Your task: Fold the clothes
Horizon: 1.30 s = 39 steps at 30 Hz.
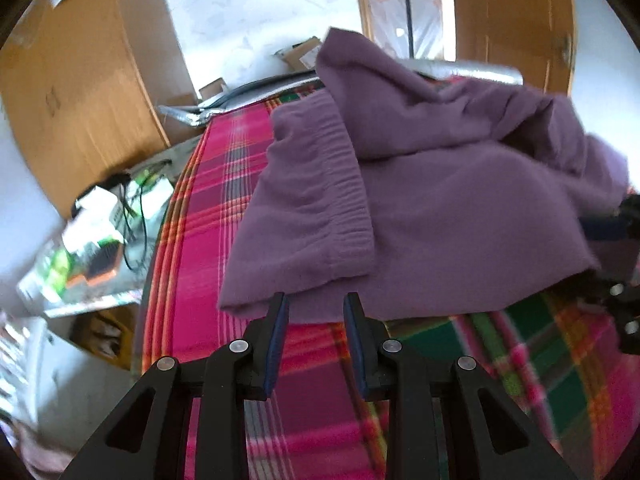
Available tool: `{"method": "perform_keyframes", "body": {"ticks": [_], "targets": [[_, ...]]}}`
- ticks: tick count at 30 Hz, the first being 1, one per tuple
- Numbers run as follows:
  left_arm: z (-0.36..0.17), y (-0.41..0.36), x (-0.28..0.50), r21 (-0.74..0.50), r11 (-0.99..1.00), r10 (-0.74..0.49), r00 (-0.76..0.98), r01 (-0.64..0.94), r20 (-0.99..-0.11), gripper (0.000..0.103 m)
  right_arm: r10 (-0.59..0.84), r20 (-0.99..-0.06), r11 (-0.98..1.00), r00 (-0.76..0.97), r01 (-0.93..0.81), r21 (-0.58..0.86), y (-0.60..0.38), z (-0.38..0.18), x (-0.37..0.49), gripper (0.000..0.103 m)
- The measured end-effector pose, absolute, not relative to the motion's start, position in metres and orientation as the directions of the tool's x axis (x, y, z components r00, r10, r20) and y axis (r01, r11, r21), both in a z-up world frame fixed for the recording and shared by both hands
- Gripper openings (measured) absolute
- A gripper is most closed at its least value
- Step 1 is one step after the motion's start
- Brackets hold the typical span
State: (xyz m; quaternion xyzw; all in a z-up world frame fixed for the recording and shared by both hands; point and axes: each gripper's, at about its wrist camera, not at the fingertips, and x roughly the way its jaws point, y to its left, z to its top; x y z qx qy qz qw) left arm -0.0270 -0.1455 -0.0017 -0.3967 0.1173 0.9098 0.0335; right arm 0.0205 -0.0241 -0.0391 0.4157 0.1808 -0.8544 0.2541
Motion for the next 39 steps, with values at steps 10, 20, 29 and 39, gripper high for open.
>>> {"method": "perform_keyframes", "body": {"ticks": [10,20,29,39], "targets": [[-0.009,-0.136,-0.051,0.28,-0.944,-0.084,-0.694,-0.175,-0.715,0.029,-0.263,-0.801,-0.804,-0.537,0.582,-0.126,-0.03,-0.045,0.013,0.048],[-0.006,-0.174,-0.065,0.015,-0.993,0.068,-0.672,-0.117,-0.737,0.01,-0.282,-0.805,-0.811,-0.523,0.578,-0.091,-0.025,-0.048,0.007,0.048],[-0.002,-0.16,-0.056,0.141,-0.976,0.02,-0.717,-0.164,-0.697,0.021,-0.295,-0.8,-0.81,-0.522,0.581,-0.08,-0.022,-0.047,0.006,0.048],[0.0,-0.154,-0.039,0.266,-0.949,-0.048,-0.757,-0.169,-0.652,0.024,-0.298,-0.799,-0.806,-0.522,0.585,-0.082,-0.021,-0.047,0.008,0.048]]}}
